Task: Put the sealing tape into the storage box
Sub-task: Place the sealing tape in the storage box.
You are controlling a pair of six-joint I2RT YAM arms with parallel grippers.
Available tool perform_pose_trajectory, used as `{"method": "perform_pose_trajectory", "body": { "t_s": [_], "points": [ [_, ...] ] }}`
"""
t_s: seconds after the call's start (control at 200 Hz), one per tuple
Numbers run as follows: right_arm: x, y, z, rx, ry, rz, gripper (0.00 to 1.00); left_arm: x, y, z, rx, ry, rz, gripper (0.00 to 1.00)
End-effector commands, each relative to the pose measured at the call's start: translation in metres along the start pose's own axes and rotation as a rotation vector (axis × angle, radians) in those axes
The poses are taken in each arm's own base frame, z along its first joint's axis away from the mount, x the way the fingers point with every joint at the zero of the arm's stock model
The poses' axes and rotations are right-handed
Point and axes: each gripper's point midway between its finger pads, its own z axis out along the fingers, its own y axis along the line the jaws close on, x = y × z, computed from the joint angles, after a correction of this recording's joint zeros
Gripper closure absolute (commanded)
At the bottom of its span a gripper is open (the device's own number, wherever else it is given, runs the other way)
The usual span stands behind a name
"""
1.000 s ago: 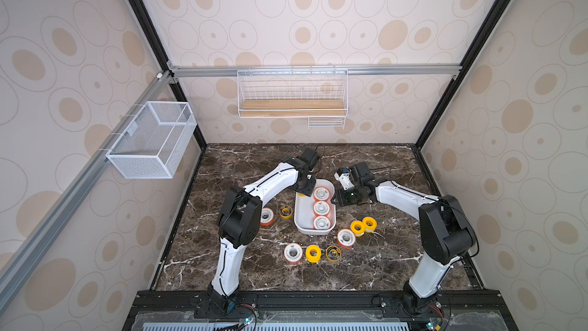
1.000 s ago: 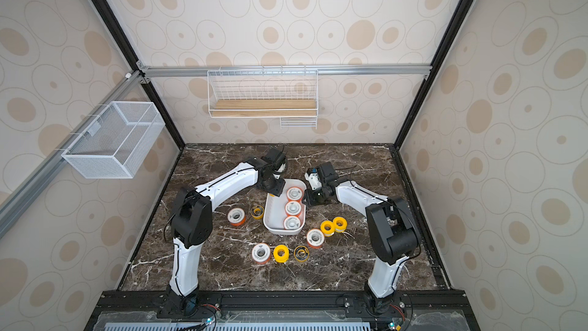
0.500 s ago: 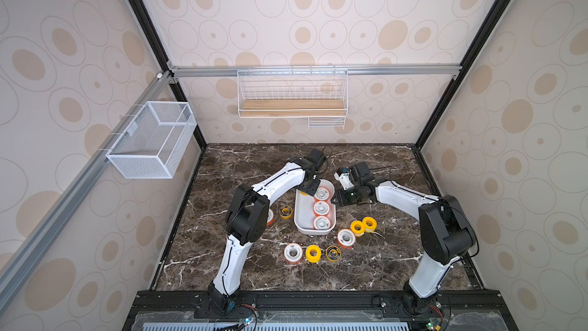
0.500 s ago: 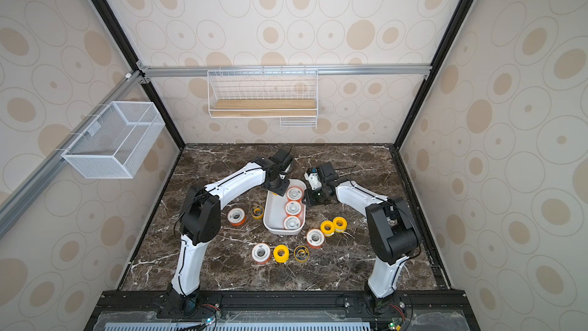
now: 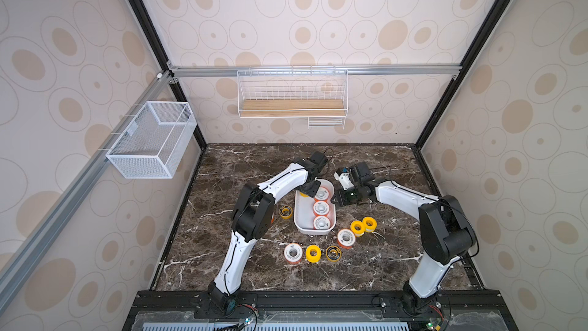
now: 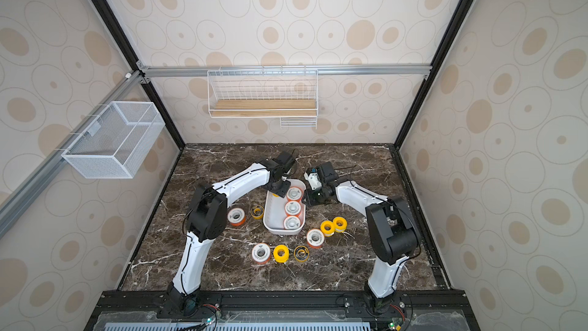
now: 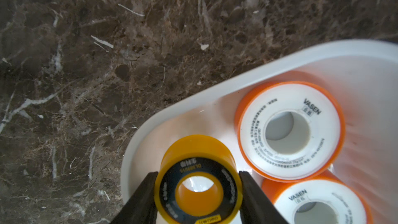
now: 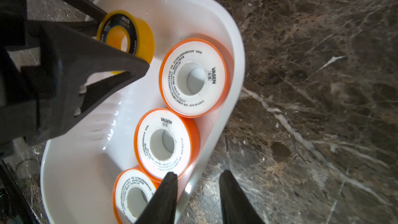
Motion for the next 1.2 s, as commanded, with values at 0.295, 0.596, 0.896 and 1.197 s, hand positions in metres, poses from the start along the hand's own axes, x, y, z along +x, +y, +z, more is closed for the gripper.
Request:
{"method": "perform_pose_trajectory", "body": {
  "t_s": [0.295,0.596,0.896,1.197],
  "points": [
    [0.006,-0.003,0.0,0.008,0.015,-0.016,0.61,-0.003,0.001,0.007,-0.036,0.014,0.004,0.4],
    [0.007,-0.004,-0.001,0.013,0.016,-0.019,0.6,-0.003,0.002,0.005,-0.042,0.012,0.004,0.35],
    [0.006,-0.005,-0.006,0.03,-0.004,-0.034,0.58,-0.006,0.008,-0.014,-0.047,-0.016,-0.011,0.35],
    [0.005,-0.011,-0.028,0.109,-0.067,-0.083,0.56,-0.001,0.024,-0.077,-0.041,-0.129,-0.064,0.35]
  ]
}}
